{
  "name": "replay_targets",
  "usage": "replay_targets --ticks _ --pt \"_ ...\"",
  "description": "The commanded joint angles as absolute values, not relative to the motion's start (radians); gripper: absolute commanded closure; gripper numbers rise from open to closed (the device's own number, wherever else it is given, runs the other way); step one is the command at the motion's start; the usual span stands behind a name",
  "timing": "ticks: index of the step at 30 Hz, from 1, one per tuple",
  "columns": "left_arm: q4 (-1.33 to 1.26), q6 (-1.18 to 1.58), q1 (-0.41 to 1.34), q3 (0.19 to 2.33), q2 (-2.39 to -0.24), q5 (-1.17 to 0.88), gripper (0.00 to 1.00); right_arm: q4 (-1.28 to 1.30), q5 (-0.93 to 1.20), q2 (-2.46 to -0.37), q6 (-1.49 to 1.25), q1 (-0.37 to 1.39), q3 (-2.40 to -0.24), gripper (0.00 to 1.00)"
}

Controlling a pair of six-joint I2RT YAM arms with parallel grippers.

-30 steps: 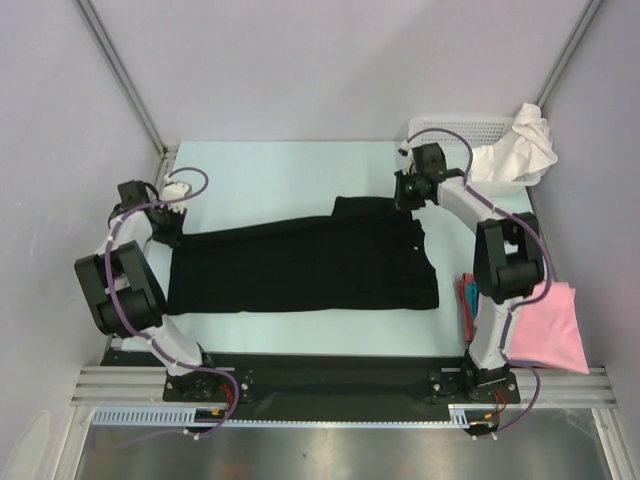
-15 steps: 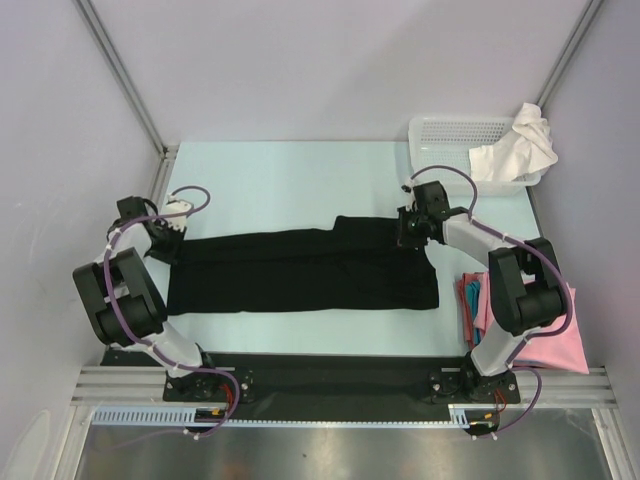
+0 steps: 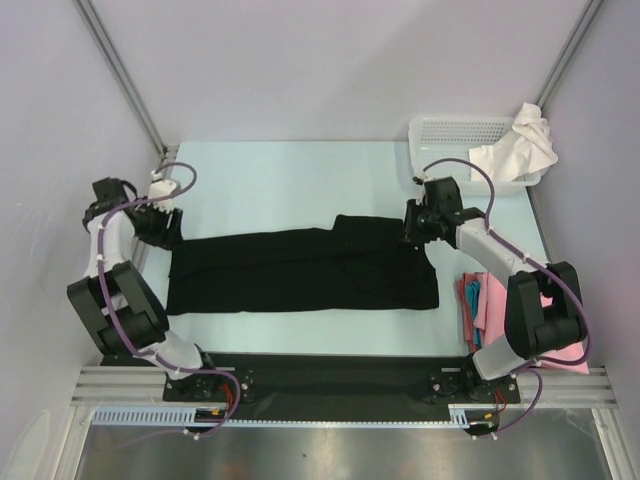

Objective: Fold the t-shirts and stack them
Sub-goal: Fold the tshirt

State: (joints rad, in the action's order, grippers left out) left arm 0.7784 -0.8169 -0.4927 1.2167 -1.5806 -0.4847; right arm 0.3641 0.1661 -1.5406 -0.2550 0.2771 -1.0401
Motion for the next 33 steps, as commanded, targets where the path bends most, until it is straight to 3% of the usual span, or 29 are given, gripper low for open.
replay_targets --ticks 1,4,7,10,14,16,18,20,22,25,28,33 --pt "0.754 -0.691 -0.355 1.270 -1.500 -0.557 0.38 0.351 0.187 -1.537 -0.310 0.229 -1.066 0.83" --pt "0.661 -0.551 -0.123 1.305 -1.529 -0.503 0.47 0.322 0.199 -1.592 -0.336 0.193 -1.092 0.88" --pt "0.644 -0.477 0.113 1.393 -1.641 -0.443 0.52 0.307 0.189 -1.652 -0.324 0.193 -1.129 0.77" --pt "0.617 -0.448 0.308 1.450 -1.764 -0.416 0.45 0.299 0.184 -1.713 -0.310 0.193 -1.137 0.67" --pt "0.578 -0.456 0.444 1.459 -1.866 -0.344 0.40 0.302 0.160 -1.729 -0.304 0.193 -1.109 0.59" --pt "0.563 -0.465 0.481 1.445 -1.899 -0.315 0.40 0.314 0.144 -1.735 -0.302 0.192 -1.092 0.64" --pt "0.539 -0.476 0.523 1.421 -1.931 -0.279 0.40 0.311 0.126 -1.729 -0.304 0.189 -1.075 0.84" --pt "0.511 -0.482 0.544 1.402 -1.945 -0.259 0.46 0.299 0.124 -1.717 -0.316 0.175 -1.046 0.99" --pt "0.496 -0.483 0.548 1.379 -1.945 -0.241 0.56 0.296 0.124 -1.704 -0.316 0.166 -1.035 1.00" --pt "0.492 -0.492 0.548 1.359 -1.936 -0.248 0.84 0.305 0.129 -1.703 -0.311 0.161 -1.029 1.00" --pt "0.500 -0.509 0.548 1.324 -1.911 -0.276 1.00 0.333 0.106 -1.687 -0.308 0.158 -1.023 1.00" --pt "0.494 -0.551 0.548 1.255 -1.841 -0.293 1.00 0.344 0.103 -1.643 -0.295 0.155 -1.008 1.00"
